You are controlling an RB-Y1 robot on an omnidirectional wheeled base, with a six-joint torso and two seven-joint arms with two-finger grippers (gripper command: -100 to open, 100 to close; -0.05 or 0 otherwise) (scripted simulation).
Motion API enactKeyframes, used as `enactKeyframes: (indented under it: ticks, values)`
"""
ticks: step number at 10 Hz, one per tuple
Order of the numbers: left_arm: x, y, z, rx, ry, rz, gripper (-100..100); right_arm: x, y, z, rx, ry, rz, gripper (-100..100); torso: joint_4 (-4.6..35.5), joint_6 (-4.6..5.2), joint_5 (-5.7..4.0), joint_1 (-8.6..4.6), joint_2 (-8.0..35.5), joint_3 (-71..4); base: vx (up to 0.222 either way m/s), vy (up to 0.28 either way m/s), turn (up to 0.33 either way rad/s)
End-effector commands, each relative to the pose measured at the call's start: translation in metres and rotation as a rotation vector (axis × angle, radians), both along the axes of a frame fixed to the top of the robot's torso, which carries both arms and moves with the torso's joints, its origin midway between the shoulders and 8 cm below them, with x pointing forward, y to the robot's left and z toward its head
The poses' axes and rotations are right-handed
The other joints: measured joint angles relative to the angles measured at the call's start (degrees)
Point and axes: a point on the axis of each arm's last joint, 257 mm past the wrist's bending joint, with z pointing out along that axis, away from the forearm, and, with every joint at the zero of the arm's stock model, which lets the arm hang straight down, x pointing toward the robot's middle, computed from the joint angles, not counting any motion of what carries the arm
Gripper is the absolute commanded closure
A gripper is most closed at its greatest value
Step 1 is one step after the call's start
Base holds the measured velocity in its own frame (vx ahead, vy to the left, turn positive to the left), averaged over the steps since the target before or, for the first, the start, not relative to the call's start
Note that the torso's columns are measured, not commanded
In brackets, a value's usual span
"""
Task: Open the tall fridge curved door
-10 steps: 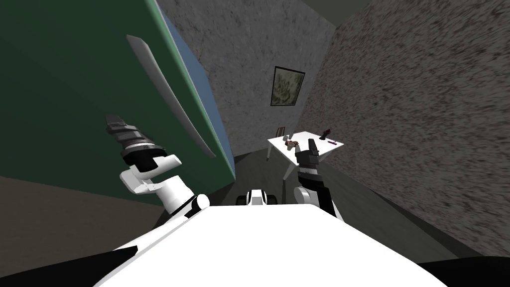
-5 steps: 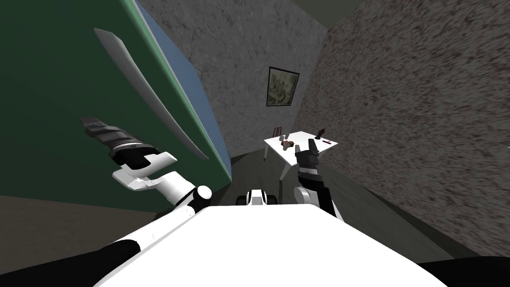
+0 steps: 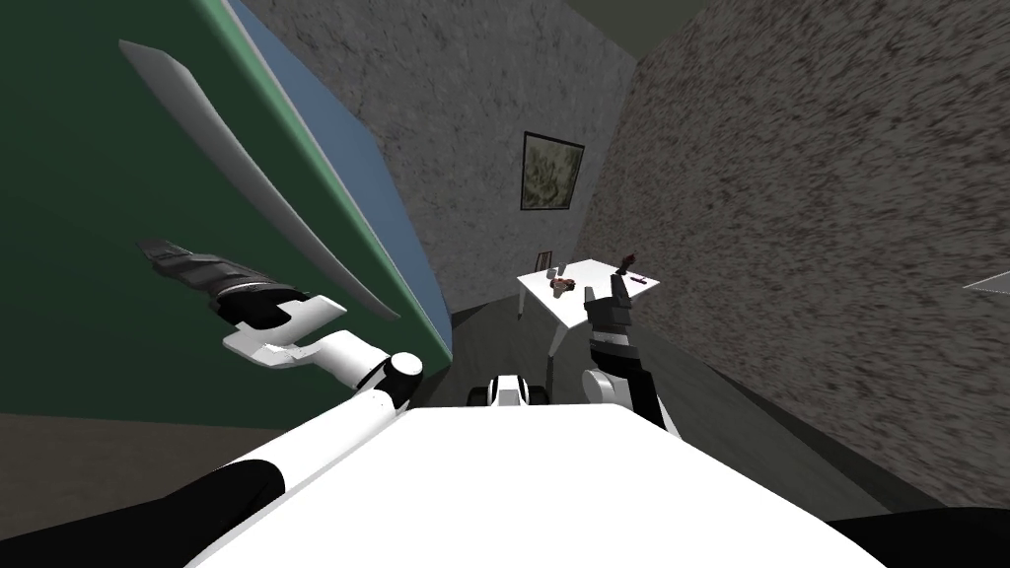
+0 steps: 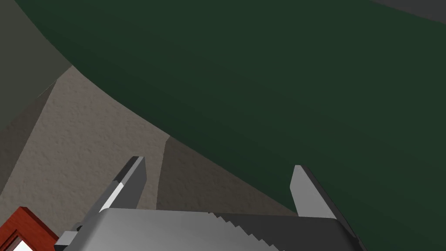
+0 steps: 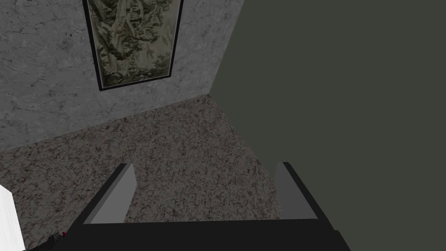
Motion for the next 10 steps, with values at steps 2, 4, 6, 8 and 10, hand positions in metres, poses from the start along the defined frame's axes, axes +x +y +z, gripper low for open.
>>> enactKeyframes:
  ticks: [2,4,6,8,10]
  values:
    - [0.000,0.022,-0.015,-0.117,-0.083,0.001,-100,0.000,0.000,0.000,0.000,0.000,0.000,0,0.0,0.03,-0.01,-0.13,-0.1,0.0,0.040,-0.114,-0.065]
    - [0.003,0.038,-0.035,-0.214,-0.136,-0.005,-100,0.000,0.000,0.000,0.000,0.000,0.000,0,0.0,0.01,-0.02,-0.14,0.1,0.0,0.006,-0.138,-0.054]
    - [0.007,0.043,-0.039,-0.266,-0.187,-0.015,-100,0.000,0.000,0.000,0.000,0.000,0.000,0,0.0,-0.01,0.01,0.04,0.1,0.0,0.005,-0.089,-0.033]
    - [0.011,0.048,-0.044,-0.310,-0.226,-0.025,-100,0.000,0.000,0.000,0.000,0.000,0.000,0,0.0,0.01,0.01,-0.06,0.0,0.0,0.012,-0.098,-0.031]
    - [0.017,0.056,-0.055,-0.386,-0.286,-0.038,-100,0.000,0.000,0.000,0.000,0.000,0.000,0,-0.1,0.26,-0.04,-0.16,-0.1,-0.1,0.006,-0.067,-0.023]
